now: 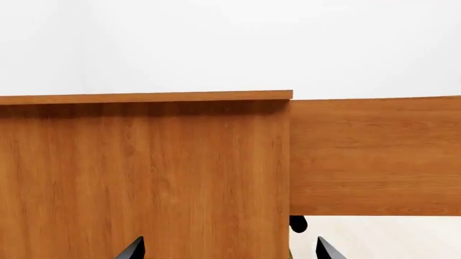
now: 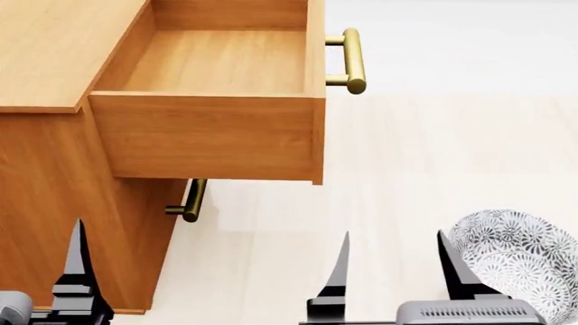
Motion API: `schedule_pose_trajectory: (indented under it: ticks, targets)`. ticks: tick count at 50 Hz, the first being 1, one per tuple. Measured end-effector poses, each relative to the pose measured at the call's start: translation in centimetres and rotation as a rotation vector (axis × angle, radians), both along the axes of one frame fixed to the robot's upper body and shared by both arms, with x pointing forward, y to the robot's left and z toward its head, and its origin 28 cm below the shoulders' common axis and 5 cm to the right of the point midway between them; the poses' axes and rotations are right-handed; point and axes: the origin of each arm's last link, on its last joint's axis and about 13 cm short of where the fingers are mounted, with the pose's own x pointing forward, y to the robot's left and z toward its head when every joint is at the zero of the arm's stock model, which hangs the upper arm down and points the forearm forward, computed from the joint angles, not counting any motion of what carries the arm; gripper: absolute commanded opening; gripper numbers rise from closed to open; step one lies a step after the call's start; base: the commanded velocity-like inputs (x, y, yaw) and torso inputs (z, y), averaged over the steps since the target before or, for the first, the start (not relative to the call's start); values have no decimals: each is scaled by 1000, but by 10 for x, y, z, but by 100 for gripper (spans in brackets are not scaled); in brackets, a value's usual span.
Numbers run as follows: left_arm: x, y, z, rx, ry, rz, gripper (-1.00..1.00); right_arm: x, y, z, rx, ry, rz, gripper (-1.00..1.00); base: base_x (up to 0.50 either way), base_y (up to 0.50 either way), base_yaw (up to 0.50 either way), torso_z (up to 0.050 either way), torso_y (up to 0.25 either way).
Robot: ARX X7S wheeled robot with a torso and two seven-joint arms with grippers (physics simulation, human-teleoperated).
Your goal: Put the ketchup in the top drawer of the cabinet.
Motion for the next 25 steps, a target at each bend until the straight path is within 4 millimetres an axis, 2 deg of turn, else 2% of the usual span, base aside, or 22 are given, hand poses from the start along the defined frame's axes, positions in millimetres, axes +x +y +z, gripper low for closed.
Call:
schedule_pose_trajectory:
  ticks: [10,25]
  targets:
    - [1,0,-1,1,1,-1,100,-4,-8,5,-13,-24,17,100,0,0,0,0,0]
    - [1,-1,-3,6,7,3,100,-18,-48,17,-44,-40,-31,100,0,0,0,0,0]
